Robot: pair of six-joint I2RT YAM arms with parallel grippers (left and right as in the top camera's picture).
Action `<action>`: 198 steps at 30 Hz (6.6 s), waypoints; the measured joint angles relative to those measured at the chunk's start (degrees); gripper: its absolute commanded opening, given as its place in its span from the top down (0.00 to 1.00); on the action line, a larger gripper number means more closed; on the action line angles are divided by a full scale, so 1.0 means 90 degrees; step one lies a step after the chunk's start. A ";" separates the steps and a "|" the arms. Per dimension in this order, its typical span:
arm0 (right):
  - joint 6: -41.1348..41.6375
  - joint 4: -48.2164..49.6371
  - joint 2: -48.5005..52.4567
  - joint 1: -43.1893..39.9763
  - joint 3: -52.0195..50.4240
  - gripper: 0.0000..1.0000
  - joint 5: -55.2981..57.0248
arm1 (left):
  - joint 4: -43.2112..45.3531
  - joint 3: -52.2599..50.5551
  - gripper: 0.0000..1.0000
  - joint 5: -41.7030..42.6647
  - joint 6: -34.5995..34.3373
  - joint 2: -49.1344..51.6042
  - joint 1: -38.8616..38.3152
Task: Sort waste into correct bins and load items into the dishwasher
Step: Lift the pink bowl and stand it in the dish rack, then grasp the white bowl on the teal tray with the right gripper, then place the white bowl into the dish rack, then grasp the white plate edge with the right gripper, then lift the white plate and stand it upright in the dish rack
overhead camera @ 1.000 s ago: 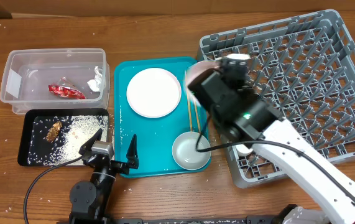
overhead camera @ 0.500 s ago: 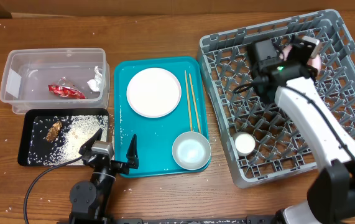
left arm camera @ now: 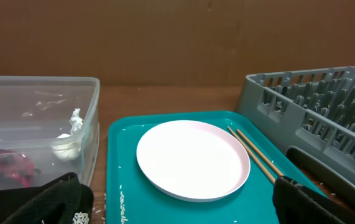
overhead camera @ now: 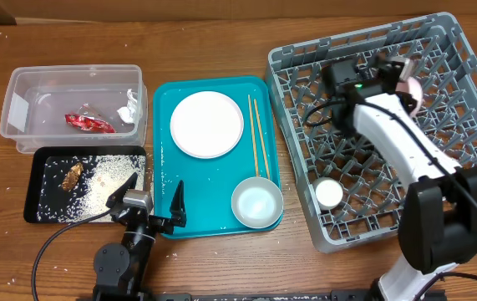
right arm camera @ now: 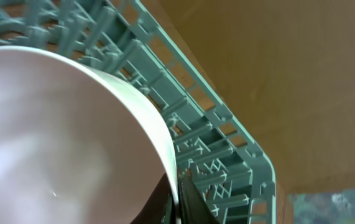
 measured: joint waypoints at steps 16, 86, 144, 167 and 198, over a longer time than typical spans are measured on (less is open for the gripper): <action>-0.0340 -0.0364 0.0075 0.0709 0.0000 0.96 0.0911 | 0.0000 0.0000 0.00 0.0000 0.0000 0.0000 0.0000; -0.3150 -0.0175 0.0051 0.2433 0.0860 0.96 -0.6761 | 0.0002 0.0000 0.00 0.0000 0.0000 0.0000 0.0000; -0.0799 -0.0680 0.0270 0.2492 0.1940 0.53 -0.5258 | 0.0005 0.0000 0.00 0.0000 0.0000 0.0000 0.0000; 0.1868 0.1251 0.2431 0.2416 0.1887 0.96 -0.8284 | 0.0002 -0.0002 0.00 0.0000 0.0000 0.0000 0.0000; -0.1615 0.0381 0.0056 -0.0100 0.1885 0.96 -0.1059 | 0.0005 -0.0005 0.00 0.0000 0.0000 0.0000 0.0002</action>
